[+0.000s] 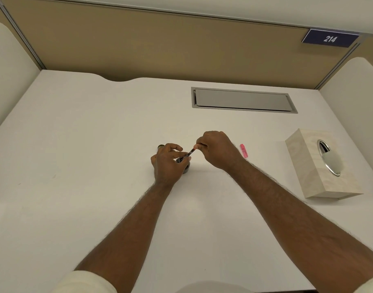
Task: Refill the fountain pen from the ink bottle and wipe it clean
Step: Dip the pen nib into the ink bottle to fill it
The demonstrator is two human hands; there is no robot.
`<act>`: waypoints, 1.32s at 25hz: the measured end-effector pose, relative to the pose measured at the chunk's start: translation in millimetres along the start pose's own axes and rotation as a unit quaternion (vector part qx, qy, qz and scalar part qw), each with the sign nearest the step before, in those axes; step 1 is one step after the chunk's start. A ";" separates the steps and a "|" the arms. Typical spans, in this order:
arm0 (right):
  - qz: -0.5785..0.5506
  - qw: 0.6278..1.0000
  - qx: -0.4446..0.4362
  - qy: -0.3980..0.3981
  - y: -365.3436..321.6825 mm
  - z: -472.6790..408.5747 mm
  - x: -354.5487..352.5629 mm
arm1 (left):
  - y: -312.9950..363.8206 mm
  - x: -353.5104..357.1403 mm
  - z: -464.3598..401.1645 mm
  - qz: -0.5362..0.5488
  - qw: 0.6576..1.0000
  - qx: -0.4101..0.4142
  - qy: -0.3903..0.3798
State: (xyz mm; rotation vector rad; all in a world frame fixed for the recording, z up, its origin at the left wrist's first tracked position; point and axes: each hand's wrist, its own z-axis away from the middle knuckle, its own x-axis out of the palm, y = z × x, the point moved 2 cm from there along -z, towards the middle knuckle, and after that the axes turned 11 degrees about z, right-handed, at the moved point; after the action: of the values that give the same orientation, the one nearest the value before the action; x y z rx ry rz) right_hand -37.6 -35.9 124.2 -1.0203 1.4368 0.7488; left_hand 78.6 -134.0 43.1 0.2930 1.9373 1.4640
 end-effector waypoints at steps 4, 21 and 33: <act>0.006 1.000 -0.007 0.006 -0.2 0.1 0.1 | 0.9 -0.2 -0.2 -0.002 1.000 0.007 0.003; -0.081 0.996 0.029 0.025 5.9 14.5 3.1 | 5.3 -3.3 8.3 -0.002 1.000 -0.007 0.002; -0.161 0.969 0.110 0.151 21.1 51.1 -5.1 | 5.4 -14.7 32.2 0.085 0.994 0.028 0.055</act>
State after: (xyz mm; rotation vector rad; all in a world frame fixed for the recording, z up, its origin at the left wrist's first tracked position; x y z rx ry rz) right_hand -35.0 19.4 120.1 -1.1899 1.5208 0.1983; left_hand 108.9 -115.7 49.3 0.4200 2.0872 1.5636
